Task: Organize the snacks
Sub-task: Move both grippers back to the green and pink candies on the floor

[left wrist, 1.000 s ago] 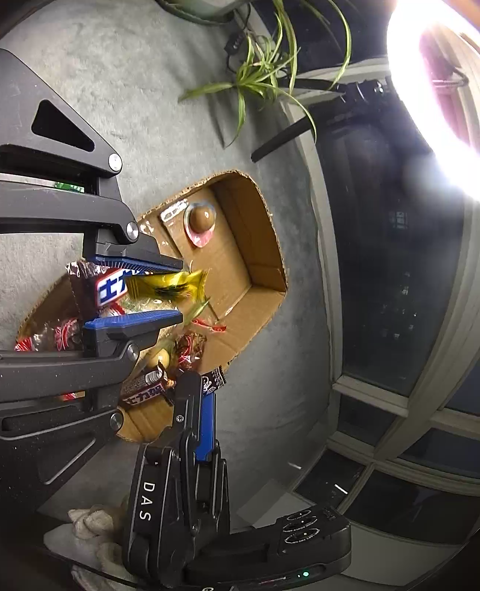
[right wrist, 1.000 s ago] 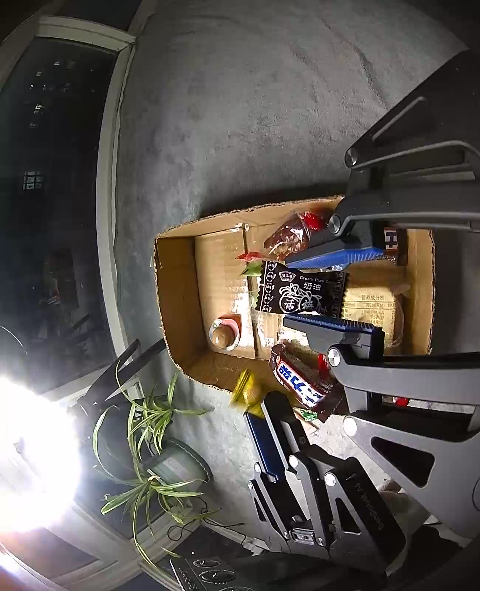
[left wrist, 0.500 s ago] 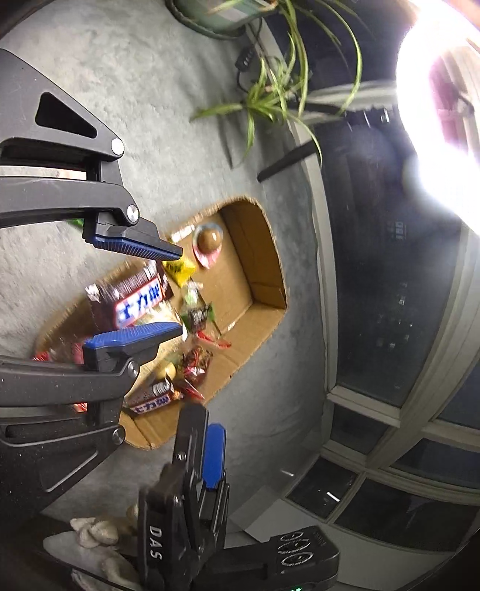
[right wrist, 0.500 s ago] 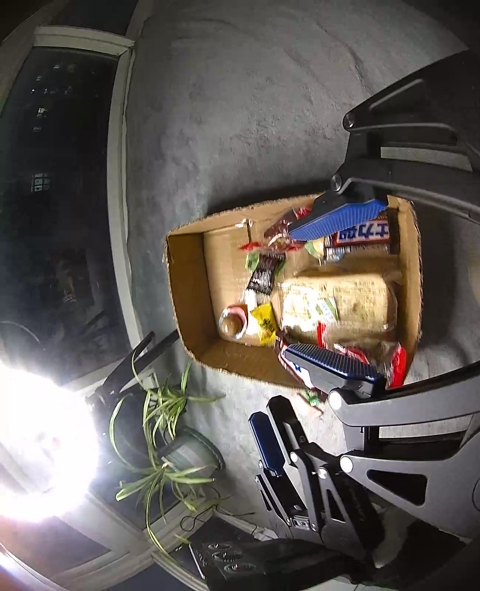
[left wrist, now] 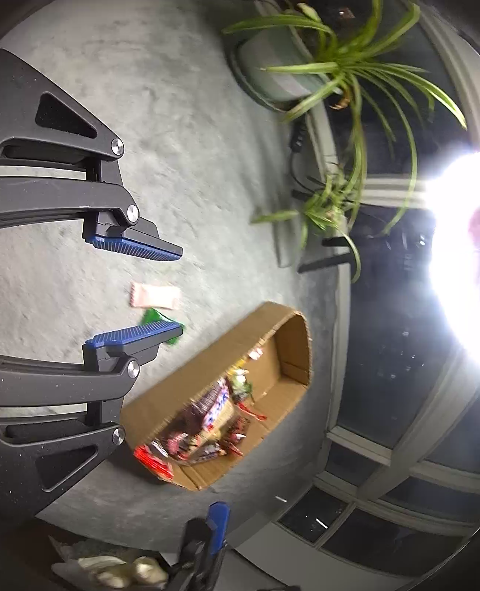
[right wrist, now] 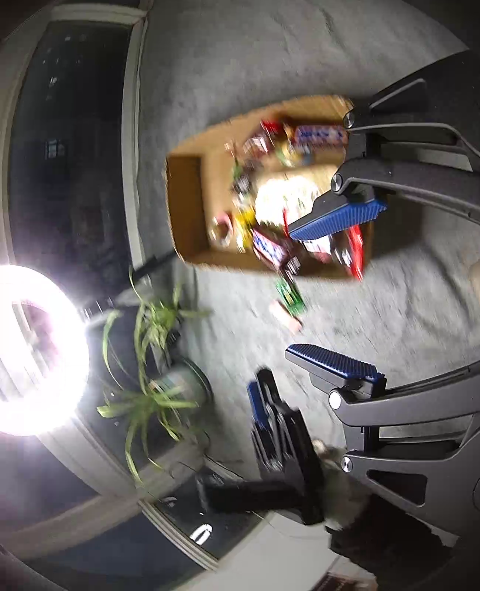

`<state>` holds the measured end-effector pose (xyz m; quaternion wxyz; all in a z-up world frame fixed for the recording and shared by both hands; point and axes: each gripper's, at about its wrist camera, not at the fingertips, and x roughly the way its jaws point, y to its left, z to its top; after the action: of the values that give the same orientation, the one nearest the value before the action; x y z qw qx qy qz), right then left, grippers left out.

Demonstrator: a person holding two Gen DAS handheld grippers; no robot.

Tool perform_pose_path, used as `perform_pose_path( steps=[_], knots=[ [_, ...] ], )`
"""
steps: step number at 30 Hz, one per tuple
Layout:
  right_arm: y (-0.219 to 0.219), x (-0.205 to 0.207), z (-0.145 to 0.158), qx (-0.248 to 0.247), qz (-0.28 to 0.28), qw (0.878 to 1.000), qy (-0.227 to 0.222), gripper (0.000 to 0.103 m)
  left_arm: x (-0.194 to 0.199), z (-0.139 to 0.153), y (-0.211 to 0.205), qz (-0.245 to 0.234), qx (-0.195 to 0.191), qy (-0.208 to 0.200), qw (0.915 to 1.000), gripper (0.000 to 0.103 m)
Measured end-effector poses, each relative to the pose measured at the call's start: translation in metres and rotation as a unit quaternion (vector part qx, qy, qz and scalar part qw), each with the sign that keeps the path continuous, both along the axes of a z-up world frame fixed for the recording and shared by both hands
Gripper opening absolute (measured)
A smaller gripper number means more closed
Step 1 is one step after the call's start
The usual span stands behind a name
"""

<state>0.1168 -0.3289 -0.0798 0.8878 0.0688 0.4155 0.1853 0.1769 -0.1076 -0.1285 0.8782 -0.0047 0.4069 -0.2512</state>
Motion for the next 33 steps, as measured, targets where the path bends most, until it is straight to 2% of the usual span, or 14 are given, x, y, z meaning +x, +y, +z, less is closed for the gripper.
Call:
perform_pose_path(
  steps=[8,13,19,23,27,33],
  knots=[
    [0.022,-0.024,-0.014,-0.001,0.0,1.0,0.015,0.061,0.009,-0.022,-0.009,-0.029,-0.008,0.042,0.9987,0.033],
    [0.008,-0.039,-0.02,0.003,-0.025,0.999,0.026,0.061,0.026,-0.048,-0.025,-0.031,-0.018,0.084,0.9959,0.033],
    [-0.019,-0.048,-0.023,0.004,-0.061,0.998,0.034,0.061,0.042,-0.066,-0.044,-0.028,-0.009,0.104,0.9942,0.033],
    [-0.035,-0.052,-0.025,0.01,-0.08,0.996,0.041,0.061,0.045,-0.066,-0.062,-0.035,0.019,0.086,0.9955,0.033],
    [-0.043,-0.053,-0.027,0.009,-0.085,0.995,0.044,0.061,0.045,-0.062,-0.081,-0.053,0.064,0.063,0.9946,0.033],
    [-0.044,-0.052,-0.032,0.013,-0.083,0.995,0.052,0.061,0.037,-0.068,-0.11,-0.095,0.131,0.025,0.9865,0.033]
  ],
)
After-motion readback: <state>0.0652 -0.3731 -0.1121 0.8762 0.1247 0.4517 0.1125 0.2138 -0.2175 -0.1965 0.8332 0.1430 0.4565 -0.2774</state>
